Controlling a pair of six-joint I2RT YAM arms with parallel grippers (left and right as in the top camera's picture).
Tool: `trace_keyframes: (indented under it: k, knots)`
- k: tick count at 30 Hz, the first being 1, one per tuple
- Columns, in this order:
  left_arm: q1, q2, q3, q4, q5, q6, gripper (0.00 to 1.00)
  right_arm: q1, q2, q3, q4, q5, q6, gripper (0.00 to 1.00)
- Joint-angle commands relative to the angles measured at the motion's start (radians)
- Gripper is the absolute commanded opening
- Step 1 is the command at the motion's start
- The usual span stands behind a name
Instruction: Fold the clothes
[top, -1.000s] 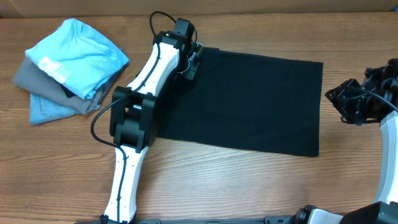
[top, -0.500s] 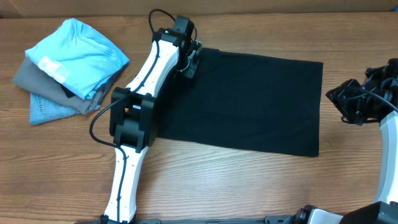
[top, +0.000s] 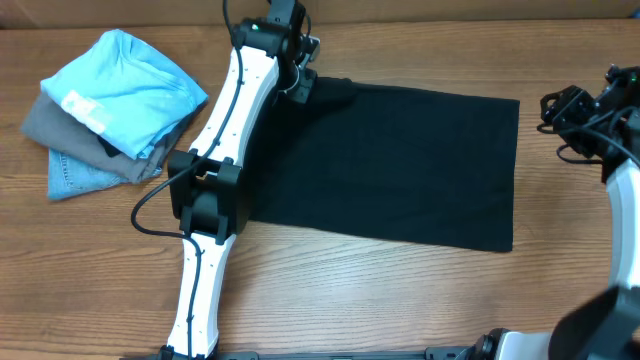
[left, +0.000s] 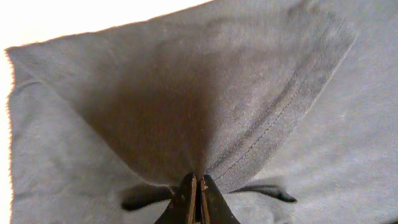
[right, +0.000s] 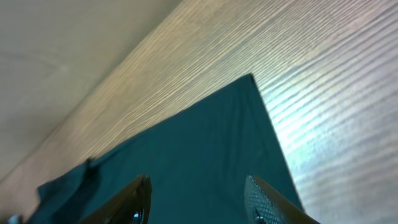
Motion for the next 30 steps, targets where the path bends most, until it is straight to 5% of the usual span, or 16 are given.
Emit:
trace_keyframes:
  k: [1, 17, 30]
  knots:
    - [0.006, -0.008, 0.089, -0.034, 0.011, -0.023, 0.04, -0.001, 0.099, 0.012, 0.066, 0.019, 0.0, 0.52]
    - [0.006, -0.009, 0.266, -0.252, -0.065, -0.023, 0.04, -0.001, 0.423, 0.013, 0.439, 0.015, 0.056, 0.55]
    - [0.005, -0.009, 0.269, -0.233, -0.061, -0.023, 0.04, 0.0, 0.364, 0.014, 0.304, -0.022, 0.023, 0.57]
